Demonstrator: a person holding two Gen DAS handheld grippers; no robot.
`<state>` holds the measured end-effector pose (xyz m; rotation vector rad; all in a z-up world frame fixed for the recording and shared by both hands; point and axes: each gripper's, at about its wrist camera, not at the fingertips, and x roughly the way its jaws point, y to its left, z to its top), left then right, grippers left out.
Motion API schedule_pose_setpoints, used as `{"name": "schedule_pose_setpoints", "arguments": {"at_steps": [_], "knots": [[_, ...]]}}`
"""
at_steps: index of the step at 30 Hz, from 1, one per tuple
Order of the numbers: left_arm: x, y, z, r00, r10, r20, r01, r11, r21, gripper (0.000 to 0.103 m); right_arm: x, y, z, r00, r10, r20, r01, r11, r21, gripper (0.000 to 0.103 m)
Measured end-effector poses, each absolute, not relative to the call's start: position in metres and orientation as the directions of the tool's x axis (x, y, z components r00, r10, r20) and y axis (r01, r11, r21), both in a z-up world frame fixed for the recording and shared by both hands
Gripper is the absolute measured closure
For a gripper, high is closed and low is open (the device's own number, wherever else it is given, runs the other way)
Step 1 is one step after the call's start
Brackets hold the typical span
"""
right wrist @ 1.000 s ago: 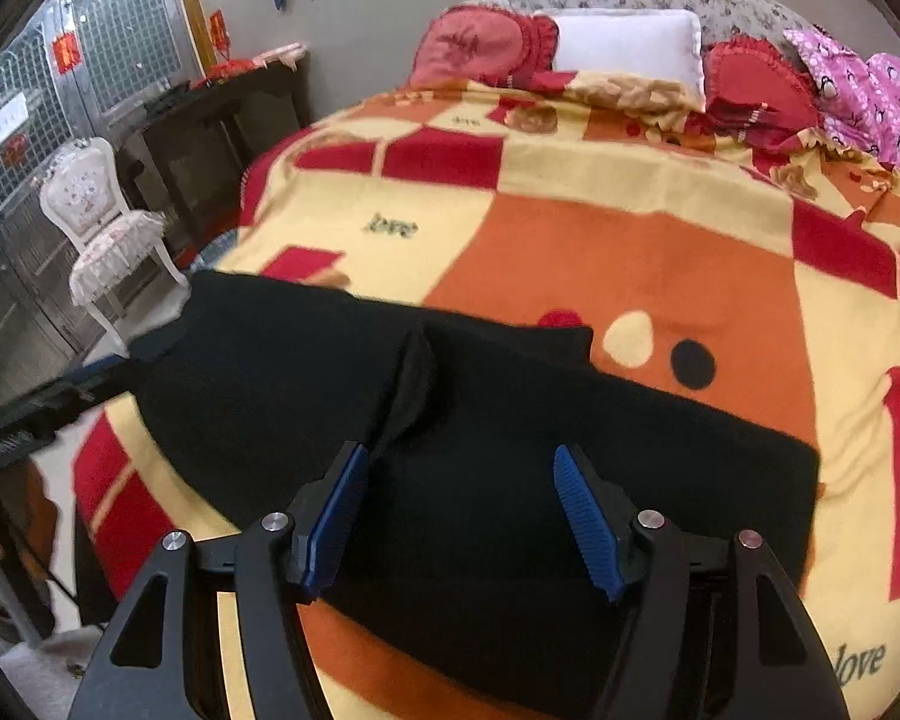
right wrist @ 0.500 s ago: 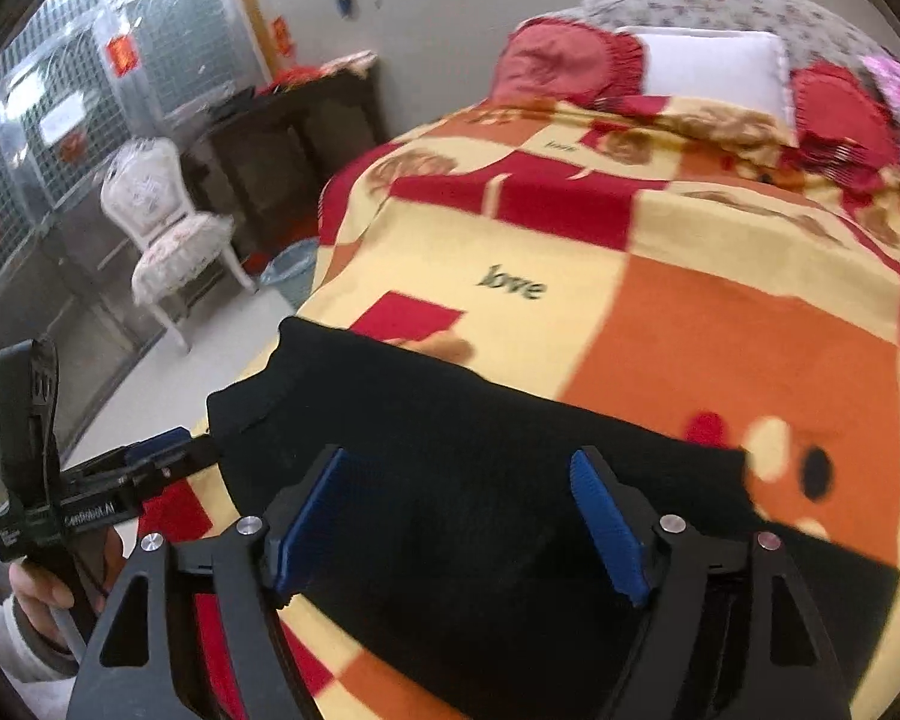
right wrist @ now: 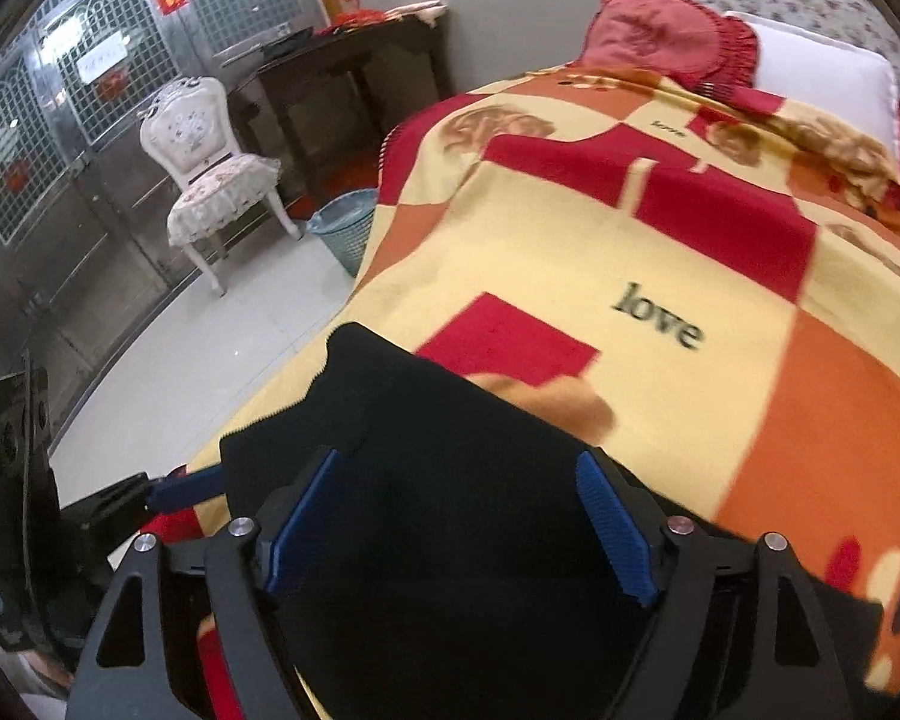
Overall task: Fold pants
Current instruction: 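Grasp the folded pants end with the left gripper and lift it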
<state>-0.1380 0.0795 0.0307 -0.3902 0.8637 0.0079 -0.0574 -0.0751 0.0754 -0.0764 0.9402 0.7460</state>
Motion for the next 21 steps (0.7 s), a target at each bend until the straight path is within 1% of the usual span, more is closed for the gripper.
{"name": "schedule_pose_setpoints", "arguments": {"at_steps": [4, 8, 12, 14, 19, 21], "knots": [[-0.135, 0.080, 0.028, 0.654, -0.156, -0.740, -0.162, 0.927, -0.339, 0.018, -0.043, -0.056, 0.068, 0.329, 0.558, -0.761, -0.625, 0.734, 0.268, 0.017], [-0.132, 0.079, 0.028, 0.660, -0.152, -0.735, -0.157, 0.930, -0.333, 0.015, -0.029, -0.040, 0.056, 0.308, 0.548, -0.777, -0.629, 0.731, 0.266, 0.017], [-0.129, 0.078, 0.028, 0.663, -0.153, -0.733, -0.152, 0.931, -0.332, 0.012, -0.020, -0.036, 0.048, 0.283, 0.566, -0.774, -0.620, 0.724, 0.303, 0.017], [-0.127, 0.077, 0.028, 0.664, -0.150, -0.733, -0.153, 0.932, -0.329, 0.009, -0.019, -0.034, 0.047, 0.278, 0.572, -0.772, -0.621, 0.720, 0.310, 0.017], [-0.125, 0.074, 0.028, 0.664, -0.147, -0.733, -0.155, 0.932, -0.327, 0.006, -0.019, -0.024, 0.047, 0.277, 0.562, -0.779, -0.639, 0.713, 0.287, 0.016], [-0.125, 0.075, 0.028, 0.666, -0.149, -0.731, -0.155, 0.931, -0.331, 0.006, -0.020, -0.021, 0.048, 0.275, 0.559, -0.782, -0.647, 0.710, 0.279, 0.018]]}}
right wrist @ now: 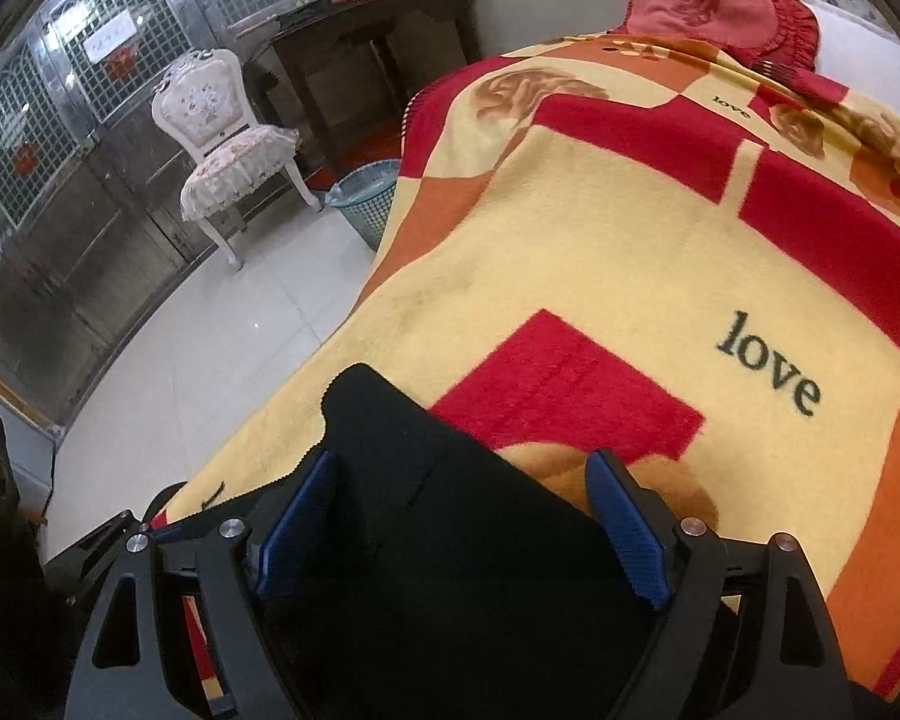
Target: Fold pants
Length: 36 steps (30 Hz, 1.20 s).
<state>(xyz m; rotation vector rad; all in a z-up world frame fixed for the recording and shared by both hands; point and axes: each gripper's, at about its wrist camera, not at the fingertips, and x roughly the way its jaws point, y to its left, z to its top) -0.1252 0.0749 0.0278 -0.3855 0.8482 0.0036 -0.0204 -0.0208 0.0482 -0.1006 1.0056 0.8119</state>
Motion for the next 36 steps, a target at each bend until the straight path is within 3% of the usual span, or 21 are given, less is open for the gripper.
{"name": "schedule_pose_setpoints", "arguments": {"at_steps": [4, 5, 6, 10, 14, 17, 20, 21, 23, 28, 33, 34, 36], "knots": [[-0.125, 0.074, 0.028, 0.672, -0.155, -0.724, -0.151, 0.929, -0.338, 0.011, -0.025, -0.018, 0.051, 0.268, 0.576, -0.772, -0.668, 0.689, 0.282, 0.043], [-0.125, 0.074, 0.029, 0.679, -0.182, -0.711, -0.126, 0.926, -0.357, 0.021, -0.026, -0.017, 0.052, 0.272, 0.576, -0.771, -0.670, 0.688, 0.278, 0.046], [-0.123, 0.072, 0.028, 0.674, -0.202, -0.711, -0.113, 0.922, -0.369, 0.050, -0.027, -0.018, 0.053, 0.273, 0.579, -0.768, -0.673, 0.686, 0.277, 0.049], [-0.118, 0.068, 0.031, 0.675, -0.247, -0.696, -0.075, 0.914, -0.398, 0.077, -0.031, -0.031, 0.063, 0.264, 0.617, -0.742, -0.671, 0.670, 0.318, 0.068], [-0.126, 0.063, 0.055, 0.728, -0.295, -0.619, 0.003, 0.904, -0.427, 0.082, -0.037, -0.056, 0.082, 0.286, 0.665, -0.690, -0.657, 0.660, 0.364, 0.072], [-0.129, 0.053, 0.074, 0.731, -0.401, -0.552, 0.123, 0.873, -0.472, 0.084, -0.046, -0.086, 0.104, 0.334, 0.695, -0.637, -0.642, 0.663, 0.386, 0.072], [-0.133, 0.033, 0.089, 0.711, -0.496, -0.498, 0.244, 0.839, -0.487, 0.085, -0.059, -0.128, 0.125, 0.425, 0.683, -0.594, -0.587, 0.708, 0.393, 0.068], [-0.135, 0.022, 0.092, 0.701, -0.521, -0.488, 0.287, 0.832, -0.476, 0.085, -0.065, -0.150, 0.132, 0.469, 0.666, -0.580, -0.547, 0.735, 0.401, 0.064], [-0.138, -0.003, 0.094, 0.674, -0.554, -0.488, 0.353, 0.822, -0.446, 0.085, -0.075, -0.183, 0.142, 0.533, 0.629, -0.566, -0.476, 0.776, 0.413, 0.037], [-0.136, -0.051, 0.079, 0.612, -0.582, -0.535, 0.423, 0.813, -0.400, 0.086, -0.103, -0.238, 0.142, 0.565, 0.656, -0.500, -0.393, 0.747, 0.536, 0.005], [-0.139, -0.067, 0.067, 0.602, -0.551, -0.578, 0.423, 0.834, -0.355, 0.085, -0.103, -0.232, 0.106, 0.513, 0.648, -0.563, -0.351, 0.757, 0.551, 0.006], [-0.141, -0.069, 0.068, 0.605, -0.544, -0.582, 0.425, 0.838, -0.341, 0.085, -0.101, -0.228, 0.098, 0.496, 0.654, -0.571, -0.353, 0.753, 0.556, 0.010], [-0.144, -0.067, 0.069, 0.608, -0.537, -0.585, 0.428, 0.842, -0.329, 0.085, -0.093, -0.215, 0.078, 0.462, 0.654, -0.600, -0.343, 0.755, 0.559, 0.036]]}}
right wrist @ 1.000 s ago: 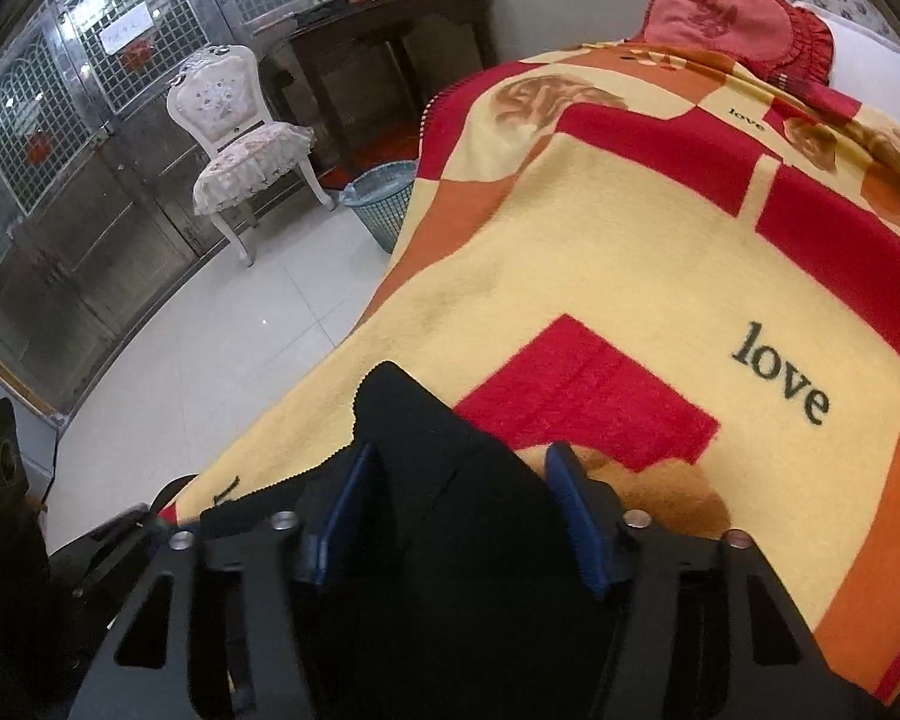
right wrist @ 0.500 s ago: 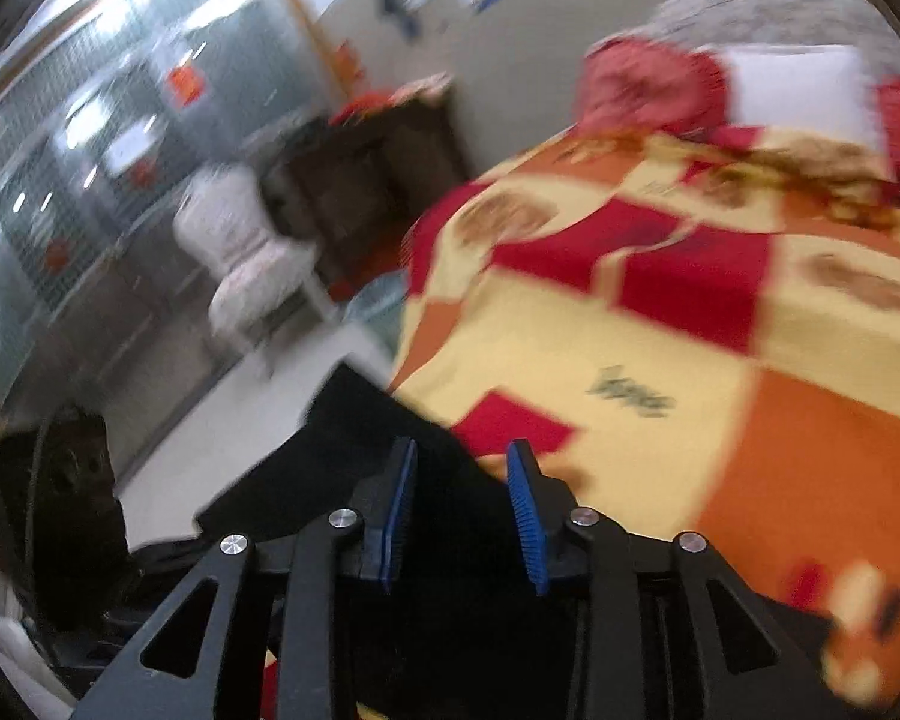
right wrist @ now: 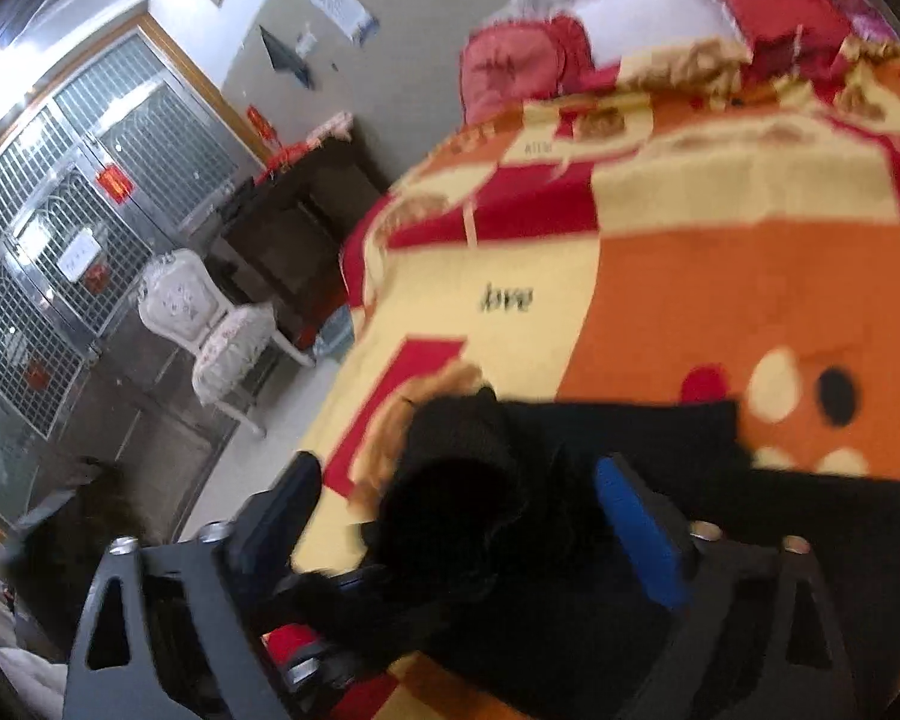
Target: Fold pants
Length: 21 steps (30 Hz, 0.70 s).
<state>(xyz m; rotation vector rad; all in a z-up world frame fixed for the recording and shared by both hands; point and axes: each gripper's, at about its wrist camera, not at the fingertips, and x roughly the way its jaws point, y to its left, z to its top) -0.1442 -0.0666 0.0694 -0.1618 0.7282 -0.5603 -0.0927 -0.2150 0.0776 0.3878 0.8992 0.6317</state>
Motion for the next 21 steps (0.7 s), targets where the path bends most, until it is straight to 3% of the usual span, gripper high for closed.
{"name": "schedule_pose_setpoints", "arguments": {"at_steps": [2, 5, 10, 15, 19, 21], "knots": [[-0.145, -0.065, 0.069, 0.593, -0.531, -0.605, 0.424, 0.845, -0.326, 0.085, -0.088, -0.207, 0.064, 0.431, 0.684, -0.588, -0.346, 0.727, 0.593, 0.071], [-0.149, -0.067, 0.070, 0.582, -0.536, -0.612, 0.423, 0.842, -0.335, 0.085, -0.095, -0.203, 0.069, 0.454, 0.676, -0.581, -0.380, 0.737, 0.560, 0.076], [-0.159, -0.096, 0.100, 0.557, -0.627, -0.546, 0.535, 0.773, -0.341, 0.083, -0.120, -0.238, 0.111, 0.556, 0.614, -0.560, -0.404, 0.789, 0.463, 0.078], [-0.174, -0.104, 0.111, 0.478, -0.703, -0.527, 0.614, 0.696, -0.372, 0.057, -0.133, -0.293, 0.118, 0.639, 0.457, -0.618, -0.295, 0.888, 0.352, 0.078], [-0.167, -0.086, 0.105, 0.560, -0.602, -0.569, 0.542, 0.786, -0.298, 0.055, -0.123, -0.316, 0.085, 0.620, 0.302, -0.724, -0.174, 0.953, 0.248, 0.062], [-0.158, -0.078, 0.101, 0.586, -0.548, -0.596, 0.494, 0.825, -0.273, 0.055, -0.123, -0.328, 0.079, 0.626, 0.289, -0.725, -0.136, 0.955, 0.264, 0.055]]}}
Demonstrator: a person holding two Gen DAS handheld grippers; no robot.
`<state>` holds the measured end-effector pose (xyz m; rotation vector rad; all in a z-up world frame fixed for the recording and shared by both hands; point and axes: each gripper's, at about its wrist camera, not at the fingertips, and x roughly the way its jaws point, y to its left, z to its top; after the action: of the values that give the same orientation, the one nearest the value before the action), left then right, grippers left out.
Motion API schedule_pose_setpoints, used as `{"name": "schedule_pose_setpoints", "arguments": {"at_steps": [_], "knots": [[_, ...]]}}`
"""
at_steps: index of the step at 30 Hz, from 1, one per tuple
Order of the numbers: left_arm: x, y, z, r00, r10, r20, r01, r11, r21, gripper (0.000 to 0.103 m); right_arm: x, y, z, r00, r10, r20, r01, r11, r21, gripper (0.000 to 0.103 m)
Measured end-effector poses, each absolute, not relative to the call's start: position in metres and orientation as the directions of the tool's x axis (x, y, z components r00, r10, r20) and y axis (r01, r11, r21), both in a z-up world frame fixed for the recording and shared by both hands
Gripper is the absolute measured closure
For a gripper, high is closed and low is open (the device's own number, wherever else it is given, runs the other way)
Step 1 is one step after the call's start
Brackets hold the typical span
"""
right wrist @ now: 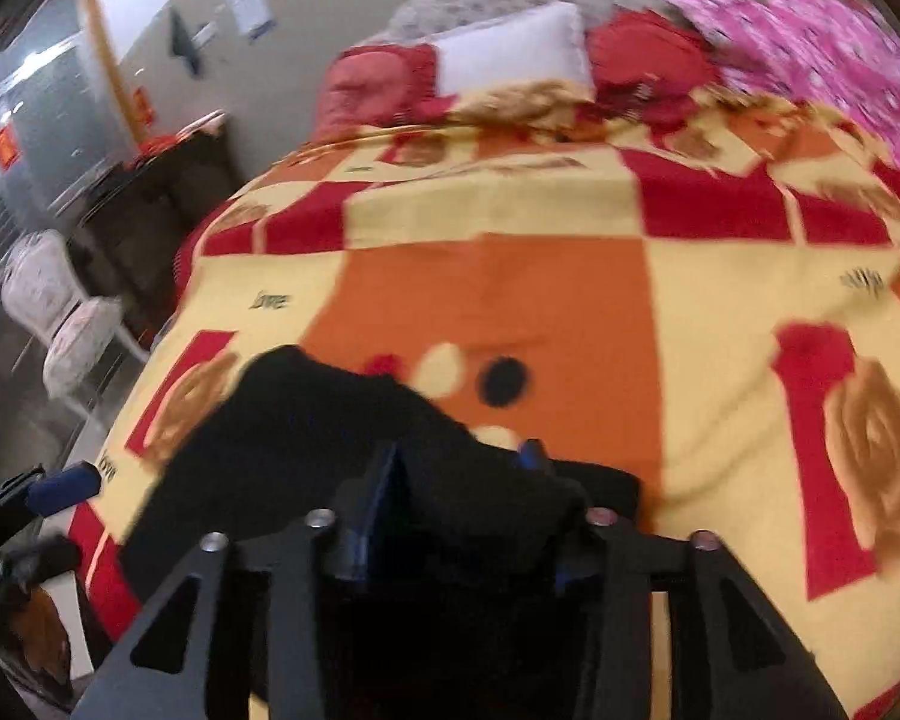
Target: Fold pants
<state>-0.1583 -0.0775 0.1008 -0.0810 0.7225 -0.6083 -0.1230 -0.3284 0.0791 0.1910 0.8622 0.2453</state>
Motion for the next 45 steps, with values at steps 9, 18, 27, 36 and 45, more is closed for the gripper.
{"name": "schedule_pose_setpoints", "arguments": {"at_steps": [9, 18, 27, 36, 45], "knots": [[-0.138, -0.094, 0.085, 0.637, -0.446, -0.629, 0.449, 0.878, -0.168, 0.055, -0.180, -0.340, 0.122, 0.692, 0.325, -0.644, -0.184, 0.943, 0.278, 0.046], [-0.141, -0.113, 0.065, 0.611, -0.434, -0.662, 0.463, 0.874, -0.146, 0.045, -0.189, -0.305, 0.083, 0.611, 0.364, -0.703, -0.264, 0.931, 0.252, 0.072], [-0.125, -0.143, 0.062, 0.619, -0.407, -0.672, 0.447, 0.886, -0.125, 0.042, -0.197, -0.334, 0.103, 0.636, 0.290, -0.715, -0.225, 0.956, 0.188, 0.097], [-0.162, -0.135, 0.085, 0.580, -0.507, -0.637, 0.546, 0.823, -0.157, 0.042, -0.181, -0.377, 0.089, 0.657, 0.406, -0.635, -0.119, 0.888, 0.445, 0.048], [-0.169, -0.182, 0.067, 0.433, -0.608, -0.666, 0.646, 0.724, -0.242, 0.042, -0.134, -0.366, 0.077, 0.630, 0.464, -0.623, -0.165, 0.864, 0.476, 0.086]]}}
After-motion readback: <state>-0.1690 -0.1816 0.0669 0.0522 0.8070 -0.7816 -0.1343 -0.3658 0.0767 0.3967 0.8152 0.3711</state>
